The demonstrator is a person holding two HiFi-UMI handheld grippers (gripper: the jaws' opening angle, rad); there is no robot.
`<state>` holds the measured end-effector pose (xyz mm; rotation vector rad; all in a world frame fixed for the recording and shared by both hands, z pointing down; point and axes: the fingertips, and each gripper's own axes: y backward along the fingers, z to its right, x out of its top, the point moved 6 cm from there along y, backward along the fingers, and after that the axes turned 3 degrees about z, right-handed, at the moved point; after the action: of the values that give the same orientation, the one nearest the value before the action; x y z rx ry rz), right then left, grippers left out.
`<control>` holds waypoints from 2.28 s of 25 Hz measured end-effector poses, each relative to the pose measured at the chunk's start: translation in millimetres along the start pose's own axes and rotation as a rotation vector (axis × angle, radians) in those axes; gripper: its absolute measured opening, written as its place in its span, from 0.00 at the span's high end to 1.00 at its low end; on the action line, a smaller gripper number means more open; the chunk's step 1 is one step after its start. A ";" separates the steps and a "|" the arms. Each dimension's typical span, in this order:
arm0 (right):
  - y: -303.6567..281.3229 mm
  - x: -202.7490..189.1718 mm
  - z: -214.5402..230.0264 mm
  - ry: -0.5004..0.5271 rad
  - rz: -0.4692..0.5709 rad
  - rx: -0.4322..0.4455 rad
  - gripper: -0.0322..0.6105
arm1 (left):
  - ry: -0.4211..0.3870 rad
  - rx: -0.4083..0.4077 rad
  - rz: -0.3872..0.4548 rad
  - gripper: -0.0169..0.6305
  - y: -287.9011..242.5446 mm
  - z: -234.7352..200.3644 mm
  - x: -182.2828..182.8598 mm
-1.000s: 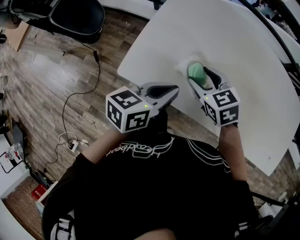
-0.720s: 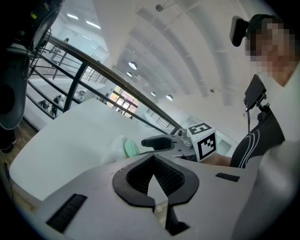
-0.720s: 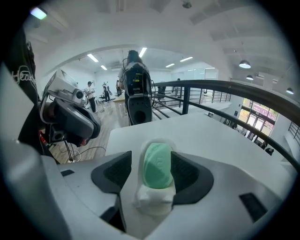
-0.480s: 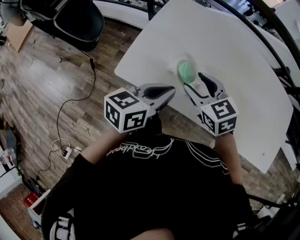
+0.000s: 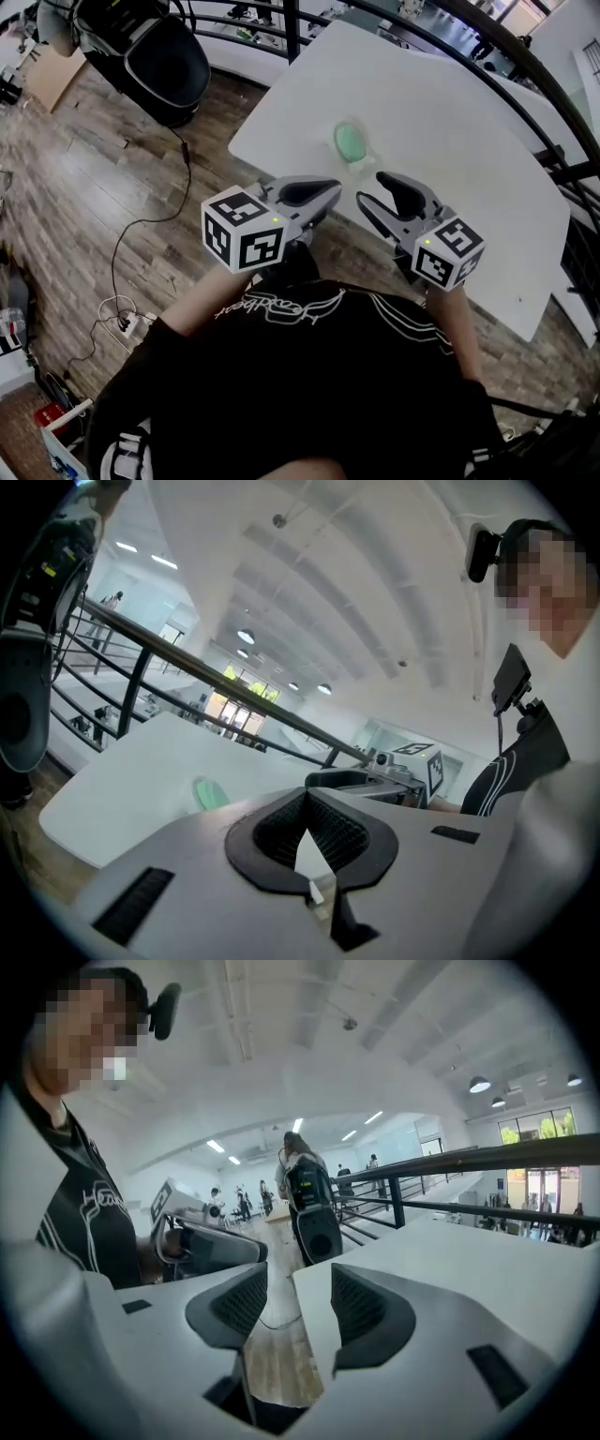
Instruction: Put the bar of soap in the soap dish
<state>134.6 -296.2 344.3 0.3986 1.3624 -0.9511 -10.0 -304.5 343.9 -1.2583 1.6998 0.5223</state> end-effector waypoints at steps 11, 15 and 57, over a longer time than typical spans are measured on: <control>76.7 19.2 -65.0 0.044 0.068 0.054 0.89 | -0.066 0.005 0.052 0.96 27.9 86.8 3.6; 89.2 5.5 -84.1 0.084 0.027 0.082 0.90 | -0.088 -0.008 0.055 0.96 31.7 113.2 -2.8; 129.1 -6.8 -131.2 0.040 0.114 0.143 0.93 | -0.222 -0.052 0.026 0.96 48.0 180.1 -35.9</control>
<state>149.4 -121.8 287.1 0.6003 1.2972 -0.9531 24.4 -129.3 279.4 -1.1701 1.5266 0.6992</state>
